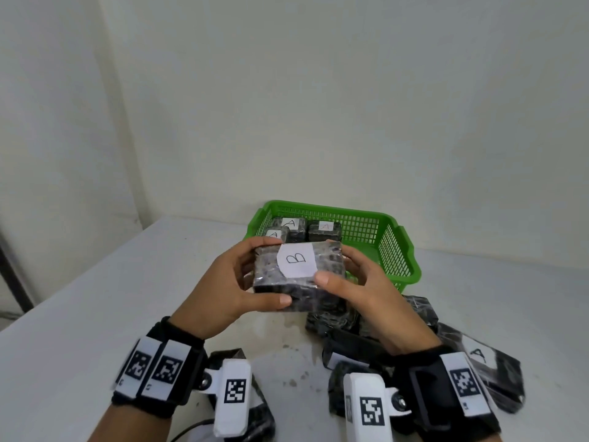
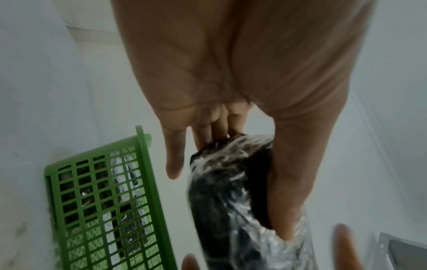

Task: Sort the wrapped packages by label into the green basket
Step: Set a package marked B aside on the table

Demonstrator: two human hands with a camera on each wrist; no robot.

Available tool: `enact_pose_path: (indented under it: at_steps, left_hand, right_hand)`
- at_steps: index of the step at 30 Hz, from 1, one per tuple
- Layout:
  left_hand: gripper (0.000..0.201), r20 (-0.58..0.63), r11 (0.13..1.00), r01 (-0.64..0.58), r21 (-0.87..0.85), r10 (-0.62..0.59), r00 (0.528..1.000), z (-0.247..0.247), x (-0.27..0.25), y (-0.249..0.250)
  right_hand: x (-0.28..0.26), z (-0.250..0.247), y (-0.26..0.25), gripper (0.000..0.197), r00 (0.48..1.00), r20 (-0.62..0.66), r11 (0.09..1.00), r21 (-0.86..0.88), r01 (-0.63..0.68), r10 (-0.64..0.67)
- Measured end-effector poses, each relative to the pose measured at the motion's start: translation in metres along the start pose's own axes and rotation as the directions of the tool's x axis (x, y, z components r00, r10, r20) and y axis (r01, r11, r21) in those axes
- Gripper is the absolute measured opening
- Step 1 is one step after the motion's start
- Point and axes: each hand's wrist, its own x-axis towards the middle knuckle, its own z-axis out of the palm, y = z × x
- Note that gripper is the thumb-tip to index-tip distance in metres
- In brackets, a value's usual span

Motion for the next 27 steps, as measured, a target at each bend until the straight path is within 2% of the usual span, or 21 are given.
enact_pose_path:
  at_steps: [3, 6, 10, 11, 15, 16, 21, 23, 27]
  left_hand:
    - [0.079, 0.024, 0.999, -0.042, 0.006, 0.042, 0.999, -0.0004, -0.0003, -0.0018]
    - [0.081, 0.064, 0.999, -0.025, -0.029, 0.027, 0.998, -0.0002, -0.001, -0.0009]
    - [0.056, -0.004, 0.999, 0.035, -0.033, -0.035, 0.999, 0.0045, -0.0002, 0.0028]
    - [0.054, -0.015, 0.999, 0.045, -0.028, -0.046, 0.999, 0.0053, 0.0, 0.0023]
    - [0.06, -0.009, 0.998, 0.061, -0.017, -0.061, 0.998, 0.0056, -0.0015, -0.0003]
    - [0.061, -0.001, 0.998, 0.061, -0.015, -0.061, 0.998, 0.006, -0.0014, -0.0007]
    - [0.056, -0.038, 0.998, 0.066, -0.012, -0.066, 0.997, 0.0045, -0.0003, -0.0016]
    - [0.06, -0.037, 0.997, 0.075, -0.033, -0.077, 0.996, 0.0015, 0.0004, -0.0034]
    - [0.082, -0.015, 0.991, 0.113, -0.066, -0.114, 0.993, 0.0003, 0.0013, -0.0069]
  right_hand:
    - [0.0023, 0.0008, 0.0018, 0.077, 0.994, 0.031, 0.988, 0.106, -0.108, 0.105]
    - [0.0024, 0.0031, 0.0022, 0.069, 0.994, 0.042, 0.981, 0.162, -0.109, 0.104]
    - [0.0039, 0.0025, 0.0062, 0.083, 0.995, 0.011, 0.983, 0.157, -0.097, 0.096]
    - [0.0037, 0.0025, 0.006, 0.081, 0.996, 0.013, 0.985, 0.146, -0.093, 0.092]
    - [0.0007, 0.0035, 0.0038, 0.044, 0.998, -0.004, 0.992, 0.113, -0.059, 0.059]
    - [0.0005, 0.0037, 0.0043, 0.041, 0.999, -0.021, 0.994, 0.103, -0.046, 0.048]
    - [0.0026, 0.0065, 0.0068, 0.068, 0.998, -0.021, 0.995, 0.081, -0.05, 0.052]
    - [0.0025, 0.0042, 0.0076, 0.066, 0.999, -0.01, 0.994, 0.101, -0.051, 0.052]
    - [0.0002, 0.0007, 0.0053, 0.059, 1.0, -0.012, 0.998, 0.057, 0.009, -0.009]
